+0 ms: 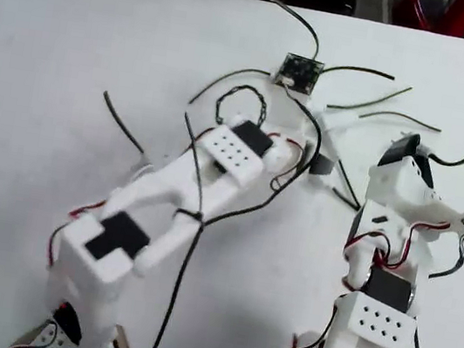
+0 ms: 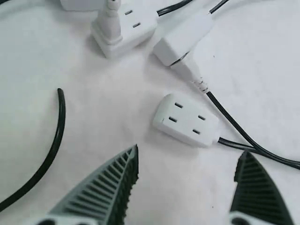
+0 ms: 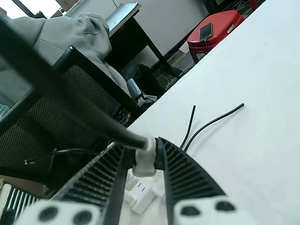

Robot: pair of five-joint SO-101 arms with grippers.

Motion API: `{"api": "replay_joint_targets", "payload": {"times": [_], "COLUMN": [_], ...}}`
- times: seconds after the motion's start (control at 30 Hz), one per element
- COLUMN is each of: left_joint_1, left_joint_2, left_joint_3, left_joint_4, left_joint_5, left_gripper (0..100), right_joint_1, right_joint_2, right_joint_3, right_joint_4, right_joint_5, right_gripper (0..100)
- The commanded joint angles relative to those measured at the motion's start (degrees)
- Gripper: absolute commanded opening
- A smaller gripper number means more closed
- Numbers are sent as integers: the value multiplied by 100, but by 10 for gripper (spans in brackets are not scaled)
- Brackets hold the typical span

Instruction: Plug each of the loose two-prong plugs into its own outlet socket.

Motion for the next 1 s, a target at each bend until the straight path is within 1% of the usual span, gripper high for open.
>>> {"api": "replay_joint_targets", "payload": {"times": [0.0, 0.07, 0.23, 0.3, 0.4, 0.53, 0.83, 0.97], "left_joint_1": [127, 163, 251, 242, 242, 198, -303, -215], "left_joint_2": [804, 1174, 2000, 2246, 2457, 2721, 2862, 2888], "left_joint_3": [-1029, -1336, -2040, -2312, -2796, -3341, -4501, -5266], "left_joint_4": [-79, -79, -79, -35, 404, 1002, 3068, 3719], "left_joint_5": [70, 62, 53, -53, -369, -396, -404, -404], "left_gripper": [324, 321, 256, 241, 216, 199, 203, 203], "right_joint_1": [66, 66, 66, 66, 57, 48, 40, 40], "right_joint_2": [-13, -13, -13, -13, -13, -13, -13, -13], "right_joint_3": [-185, -185, -185, -185, -185, -185, -185, -185], "right_joint_4": [-145, -145, -145, -145, -136, -119, -110, -119], "right_joint_5": [-44, -44, -26, -26, -26, -18, -9, 0], "right_gripper": [16, 16, 16, 16, 16, 16, 16, 16]}}
